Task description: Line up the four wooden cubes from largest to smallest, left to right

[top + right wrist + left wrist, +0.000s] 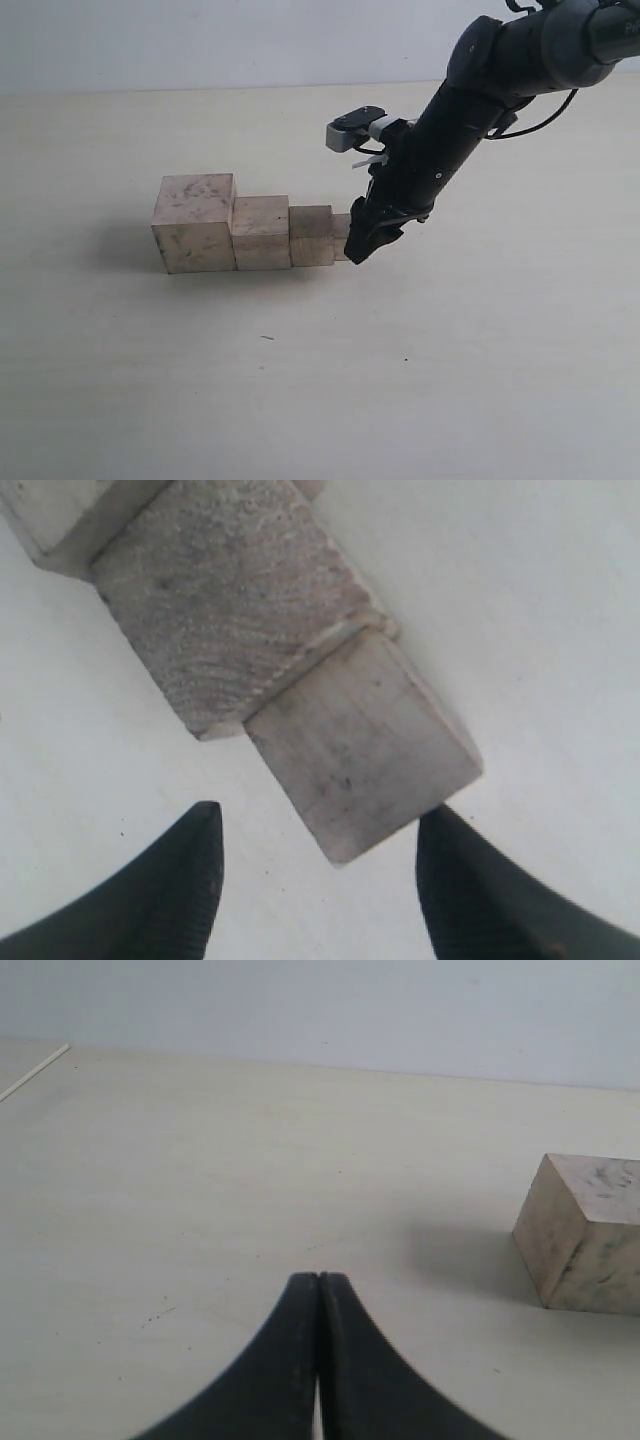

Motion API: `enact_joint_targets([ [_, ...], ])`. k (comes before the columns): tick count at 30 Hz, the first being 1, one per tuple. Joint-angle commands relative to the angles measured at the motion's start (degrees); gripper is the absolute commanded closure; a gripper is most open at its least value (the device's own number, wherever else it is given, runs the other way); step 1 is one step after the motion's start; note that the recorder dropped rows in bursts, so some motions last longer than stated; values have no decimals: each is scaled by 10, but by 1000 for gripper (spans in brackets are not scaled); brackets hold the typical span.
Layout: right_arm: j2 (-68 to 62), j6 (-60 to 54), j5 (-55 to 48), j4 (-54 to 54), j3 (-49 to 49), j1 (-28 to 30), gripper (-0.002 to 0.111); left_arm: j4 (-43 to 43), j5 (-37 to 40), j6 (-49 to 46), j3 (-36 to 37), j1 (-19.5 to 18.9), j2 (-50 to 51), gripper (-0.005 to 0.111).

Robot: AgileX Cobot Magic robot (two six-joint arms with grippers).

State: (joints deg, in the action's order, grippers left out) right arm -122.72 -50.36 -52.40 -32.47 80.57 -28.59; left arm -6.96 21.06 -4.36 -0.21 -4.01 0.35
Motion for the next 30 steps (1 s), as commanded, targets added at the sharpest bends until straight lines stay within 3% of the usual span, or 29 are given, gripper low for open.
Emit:
enact_joint_targets([
  [1, 8, -2, -8, -10, -2, -1, 53, 1, -7, 2, 2, 1, -4, 107],
  [5, 19, 2, -31, 0, -2, -1, 53, 1, -7, 2, 2, 1, -4, 107],
  [13, 112, 92, -5, 160, -2, -1, 57, 1, -7, 2, 2, 1, -4, 107],
  [19, 159, 150, 14, 170, -2, -1, 57, 1, -7, 2, 2, 1, -4, 107],
  [27, 96, 150, -4, 177, -3, -1, 64, 1, -7, 2, 2, 1, -4, 107],
  [30, 54, 150, 2, 167, -3, -1, 72, 1, -7, 2, 2, 1, -4, 107],
])
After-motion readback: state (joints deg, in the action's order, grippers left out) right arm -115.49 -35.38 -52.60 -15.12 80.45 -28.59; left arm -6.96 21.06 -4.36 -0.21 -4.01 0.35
